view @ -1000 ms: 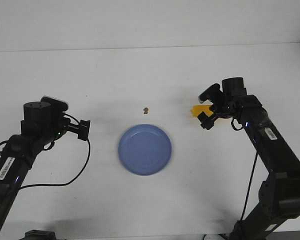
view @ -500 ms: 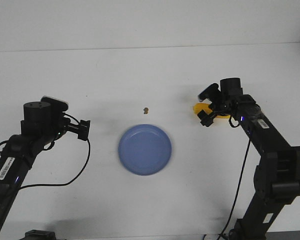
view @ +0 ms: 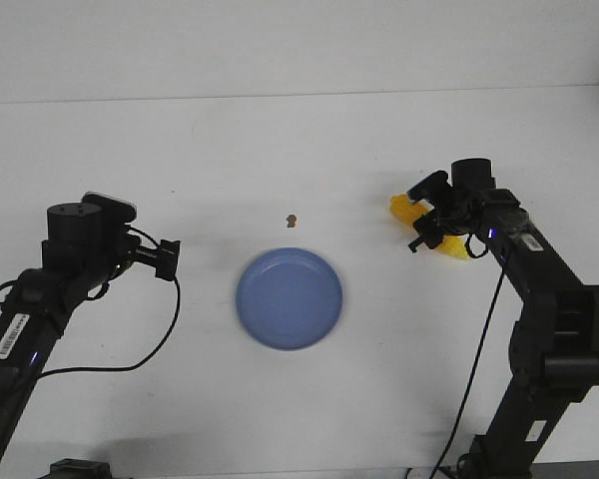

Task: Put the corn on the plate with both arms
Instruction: 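Reach the right gripper to the yellow corn cob and grasp it, then carry the corn with the right gripper over the plate and lower it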

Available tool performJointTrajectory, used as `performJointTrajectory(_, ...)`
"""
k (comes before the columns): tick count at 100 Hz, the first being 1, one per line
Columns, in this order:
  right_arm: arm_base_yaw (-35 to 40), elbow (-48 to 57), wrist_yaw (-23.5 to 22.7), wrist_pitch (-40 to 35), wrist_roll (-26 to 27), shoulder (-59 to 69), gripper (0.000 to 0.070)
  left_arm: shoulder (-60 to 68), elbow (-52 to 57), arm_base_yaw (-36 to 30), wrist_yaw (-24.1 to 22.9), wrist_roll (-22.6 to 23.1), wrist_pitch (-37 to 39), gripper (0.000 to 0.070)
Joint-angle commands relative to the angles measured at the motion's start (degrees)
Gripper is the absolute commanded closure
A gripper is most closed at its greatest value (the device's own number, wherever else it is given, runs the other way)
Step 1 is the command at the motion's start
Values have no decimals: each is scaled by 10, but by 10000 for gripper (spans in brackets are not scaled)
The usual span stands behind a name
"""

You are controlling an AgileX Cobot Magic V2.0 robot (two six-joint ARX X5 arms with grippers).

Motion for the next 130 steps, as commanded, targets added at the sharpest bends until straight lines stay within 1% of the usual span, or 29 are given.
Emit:
performJointTrajectory(1,3,11,-12,-5,22,-4,596,5,9,0,-1,-2,2,0)
performJointTrajectory(13,9,11,-52,-21,59,-36,594,5,9,0,-1,-1,2,0)
performJointTrajectory(22,30,11,-71,-36,88,-67,593,5,9,0,-1,-2,2,0)
performJointTrajectory(27,43,11,-75,-44,101,-85,593,5,9,0,-1,-2,3,0)
performJointTrajectory(39,96,11,-75,-53,155,-129,592,5,9,0,-1,-2,5,0)
performJointTrajectory(47,142,11,-74,-64,180,-148,592,5,9,0,-1,-2,5,0)
performJointTrajectory(61,219,10,-67,-99,205,-150,591,5,9,0,-1,-2,5,0)
performJointTrajectory(71,269,9,-39,-116,215,-141,580,5,9,0,-1,-2,5,0)
performJointTrajectory(80,310,8,-12,-108,235,-134,564,5,9,0,-1,-2,5,0)
performJointTrajectory(99,360,8,-10,-81,254,-114,564,5,9,0,-1,-3,5,0)
performJointTrajectory(117,374,8,-9,-73,266,-74,559,5,9,0,-1,-3,5,0)
performJointTrajectory(123,375,8,-9,-76,266,-61,527,5,9,0,-1,-3,5,0)
performJointTrajectory(130,375,8,-9,-79,267,-50,437,5,9,0,-1,-3,5,0)
